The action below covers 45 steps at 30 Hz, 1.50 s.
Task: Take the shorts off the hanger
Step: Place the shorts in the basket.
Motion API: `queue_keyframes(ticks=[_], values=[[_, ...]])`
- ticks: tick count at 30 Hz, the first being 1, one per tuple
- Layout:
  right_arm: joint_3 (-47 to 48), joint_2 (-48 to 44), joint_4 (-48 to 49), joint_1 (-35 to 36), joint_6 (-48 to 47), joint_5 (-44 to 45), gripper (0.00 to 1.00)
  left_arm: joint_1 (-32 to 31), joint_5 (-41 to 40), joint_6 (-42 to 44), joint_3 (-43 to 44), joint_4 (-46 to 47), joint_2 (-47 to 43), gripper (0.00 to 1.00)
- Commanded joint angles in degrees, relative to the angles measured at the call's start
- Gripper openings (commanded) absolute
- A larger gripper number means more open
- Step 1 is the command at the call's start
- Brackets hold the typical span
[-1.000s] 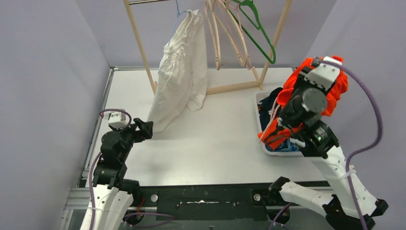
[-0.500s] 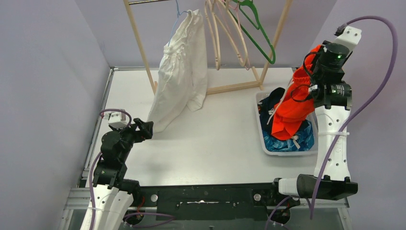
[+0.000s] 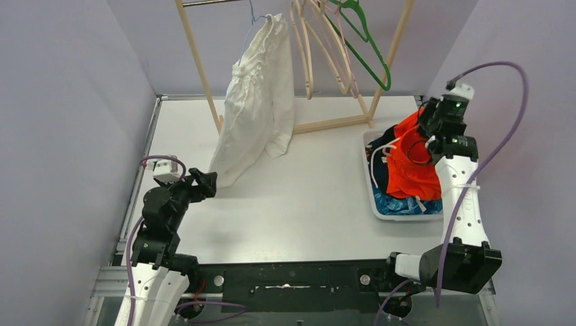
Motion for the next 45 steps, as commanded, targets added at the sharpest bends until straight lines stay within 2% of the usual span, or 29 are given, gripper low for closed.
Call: queue_keyframes(ticks=[1,8,12,18,20,23,25,27,28,33,37,39,45], values=[[-12.3,-1.6,4.6,0.2,4.4,-6.5,0.01,0.4,0.1,-0.4,0.6,3.4,-0.5,0.79],[-19.2,7.5,3.3,0.0,3.3,-4.3,0.06,0.4,0.3,-0.4,0.6,3.4,-0.7,0.79],[-16.1,14.5,3.6,0.0,1.6,-7.9,0.13,0.4,0.4,-0.4,0.6,3.3,-0.7,0.79],[-6.8,21.8,1.6,1.6,1.2,-7.5,0.16,0.4,0.1,-0.4,0.6,3.2,-1.1,0.79],[-6.8,21.4,2.7,2.5,1.1,-6.5,0.23,0.4,0.1,-0.4,0.6,3.0,-1.1,0.79],[-9.2,22.6,6.3,2.4,0.9,-9.6,0.37,0.4,0.0,-0.5,0.6,3.0,-1.3,0.79],[-7.2,26.6,1.7,2.9,-1.1,-11.0,0.39,0.4,0.0,-0.5,0.6,3.0,-1.4,0.79],[-7.1,27.9,0.0,4.5,-1.9,-8.0,0.42,0.4,0.1,-0.5,0.6,3.0,-1.5,0.79],[-7.7,27.1,0.1,4.9,-1.9,-6.8,0.47,0.4,0.2,-0.5,0.6,3.0,-1.5,0.79],[-7.5,17.3,1.7,4.3,-0.9,-5.0,0.59,0.4,0.1,-0.5,0.6,3.0,-1.6,0.79],[-2.4,12.0,-1.5,3.2,-1.2,-5.7,0.63,0.4,0.2,-0.5,0.5,3.0,-1.6,0.79],[-1.3,8.9,-2.4,3.2,-1.5,-5.7,0.70,0.4,0.3,-0.5,0.5,3.1,-1.6,0.79],[-3.2,1.0,-1.8,2.8,-1.2,0.2,0.80,0.4,0.4,-0.6,0.5,3.2,-1.7,0.79]])
